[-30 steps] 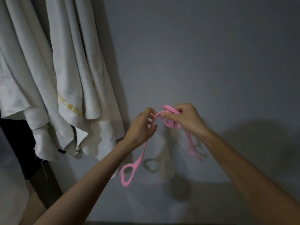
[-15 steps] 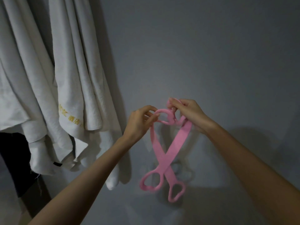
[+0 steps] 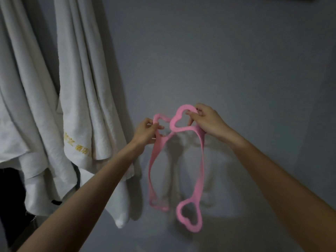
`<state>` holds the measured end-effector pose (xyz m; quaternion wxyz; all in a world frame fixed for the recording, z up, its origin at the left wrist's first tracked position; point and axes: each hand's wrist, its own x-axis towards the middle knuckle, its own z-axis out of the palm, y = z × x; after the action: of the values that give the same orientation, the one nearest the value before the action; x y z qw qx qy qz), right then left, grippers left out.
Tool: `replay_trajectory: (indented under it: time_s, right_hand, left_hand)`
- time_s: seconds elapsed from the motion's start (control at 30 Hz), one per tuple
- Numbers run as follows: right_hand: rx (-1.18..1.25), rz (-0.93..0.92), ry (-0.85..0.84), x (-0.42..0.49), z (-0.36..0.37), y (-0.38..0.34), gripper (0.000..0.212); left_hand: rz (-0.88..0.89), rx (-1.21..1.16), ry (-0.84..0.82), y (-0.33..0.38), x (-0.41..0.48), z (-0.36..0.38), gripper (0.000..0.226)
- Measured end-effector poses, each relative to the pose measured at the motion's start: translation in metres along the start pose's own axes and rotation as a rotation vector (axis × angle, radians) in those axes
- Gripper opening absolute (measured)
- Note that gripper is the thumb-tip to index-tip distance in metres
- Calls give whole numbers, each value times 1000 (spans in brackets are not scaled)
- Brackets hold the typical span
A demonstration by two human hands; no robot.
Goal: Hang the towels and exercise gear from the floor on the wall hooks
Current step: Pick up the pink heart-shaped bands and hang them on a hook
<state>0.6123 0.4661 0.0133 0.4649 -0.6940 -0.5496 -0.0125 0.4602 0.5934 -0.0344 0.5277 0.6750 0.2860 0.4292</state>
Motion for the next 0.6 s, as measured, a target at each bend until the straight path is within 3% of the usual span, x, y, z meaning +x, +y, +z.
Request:
replay_trajectory:
  time_s: [0.07,0.13,0.2,0.27,0.37,0.6]
  right_hand:
    - [229,82,0,-3,-3,-8,2]
    - [471,210,-54,-6,-9,-17,14]
    - [596,239,-91,-7,-16,-24,11]
    - [661,217,-74,-4,-21,-26,7]
    - [705,192,0,3,-28,-23,13]
    - [839,148,139,19,-41,-26,6]
  left_hand:
    - [-21,-88,-42,4,1,1,5]
    - [-37,-192,-81,10,2,2,4]
    - [-13,-272,-84,21,1,5,13]
    - [75,-270,-73,35,1,9,27]
    - [171,-215,-114,51,5,15,19]
    - [107,-136,-238,80,13,38,22]
